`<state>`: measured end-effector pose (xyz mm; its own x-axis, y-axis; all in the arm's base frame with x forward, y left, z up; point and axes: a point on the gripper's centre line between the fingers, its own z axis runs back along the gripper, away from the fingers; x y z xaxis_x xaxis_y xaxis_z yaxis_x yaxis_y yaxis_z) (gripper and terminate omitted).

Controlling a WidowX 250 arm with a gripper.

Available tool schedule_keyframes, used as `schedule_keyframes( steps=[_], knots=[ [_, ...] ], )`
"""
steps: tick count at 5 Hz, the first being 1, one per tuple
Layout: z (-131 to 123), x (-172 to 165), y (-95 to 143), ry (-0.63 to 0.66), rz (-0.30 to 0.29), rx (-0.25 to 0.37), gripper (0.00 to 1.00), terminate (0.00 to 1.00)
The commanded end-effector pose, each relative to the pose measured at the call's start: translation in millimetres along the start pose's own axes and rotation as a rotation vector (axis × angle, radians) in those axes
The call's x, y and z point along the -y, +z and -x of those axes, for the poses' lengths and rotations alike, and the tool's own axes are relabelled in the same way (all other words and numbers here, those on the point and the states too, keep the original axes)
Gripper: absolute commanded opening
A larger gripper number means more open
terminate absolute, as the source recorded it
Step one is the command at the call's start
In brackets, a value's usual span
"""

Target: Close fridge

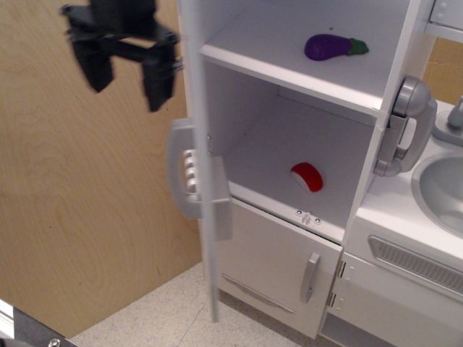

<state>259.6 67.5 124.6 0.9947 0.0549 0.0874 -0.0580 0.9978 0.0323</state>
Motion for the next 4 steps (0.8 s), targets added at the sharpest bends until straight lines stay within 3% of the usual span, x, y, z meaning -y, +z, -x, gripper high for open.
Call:
schedule_keyframes(
  steps=[1, 2, 4],
  knots=[
    [-33, 41, 23, -0.034, 0.015, 0.072, 1.0, 0.0],
    [-40, 27, 28, -0.009, 0.021, 0.111, 1.0, 0.0],
    [-58, -37, -4, 0.077, -0.098, 0.108, 1.0, 0.0]
  ],
)
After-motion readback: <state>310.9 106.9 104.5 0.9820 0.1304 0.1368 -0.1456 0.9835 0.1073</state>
